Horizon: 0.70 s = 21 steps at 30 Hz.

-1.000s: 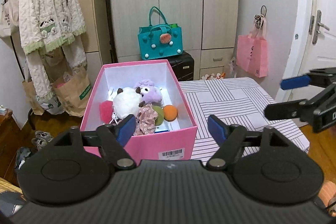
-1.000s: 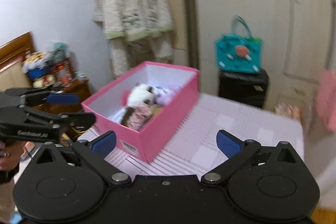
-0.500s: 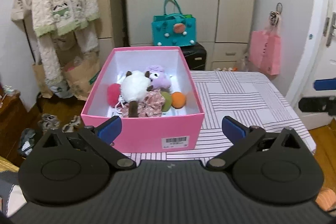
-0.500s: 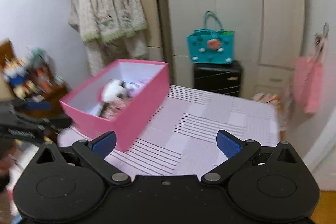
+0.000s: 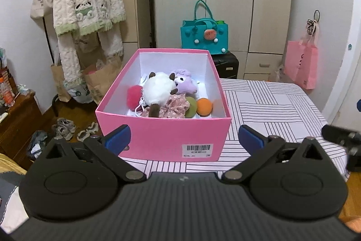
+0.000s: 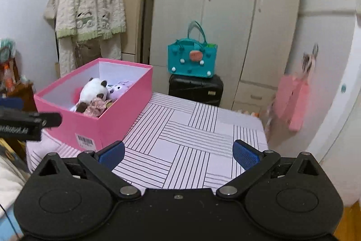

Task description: Organize soft objects

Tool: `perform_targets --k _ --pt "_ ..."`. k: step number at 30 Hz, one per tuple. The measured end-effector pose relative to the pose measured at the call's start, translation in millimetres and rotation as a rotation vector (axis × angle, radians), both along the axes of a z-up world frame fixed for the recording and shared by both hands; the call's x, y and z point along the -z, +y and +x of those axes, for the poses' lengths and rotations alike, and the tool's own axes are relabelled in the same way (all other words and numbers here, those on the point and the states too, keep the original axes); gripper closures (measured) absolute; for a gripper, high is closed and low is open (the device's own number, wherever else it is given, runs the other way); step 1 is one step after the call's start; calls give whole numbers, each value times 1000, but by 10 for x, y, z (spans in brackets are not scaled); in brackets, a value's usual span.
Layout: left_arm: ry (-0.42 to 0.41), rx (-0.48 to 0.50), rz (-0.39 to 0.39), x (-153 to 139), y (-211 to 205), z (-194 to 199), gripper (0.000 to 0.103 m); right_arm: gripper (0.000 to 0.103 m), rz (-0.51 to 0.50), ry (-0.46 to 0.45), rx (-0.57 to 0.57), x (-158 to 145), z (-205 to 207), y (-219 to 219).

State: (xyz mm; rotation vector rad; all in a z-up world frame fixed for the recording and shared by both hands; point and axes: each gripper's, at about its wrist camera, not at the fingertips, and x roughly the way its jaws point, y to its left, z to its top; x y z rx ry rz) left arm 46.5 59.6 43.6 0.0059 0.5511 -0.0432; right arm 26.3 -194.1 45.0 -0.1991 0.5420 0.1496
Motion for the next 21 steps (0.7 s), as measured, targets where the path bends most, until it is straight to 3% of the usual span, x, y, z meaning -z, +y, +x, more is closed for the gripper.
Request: perform_targets --k 3,14,21 --pt "-13 2 9 42 -33 -56 0 0 -2 -20 32 59 -44 90" --pt "1 27 15 120 -112 -46 0 0 182 55 78 132 7 -135" --pt "3 32 8 118 -120 -50 0 0 143 40 147 144 42 -167"
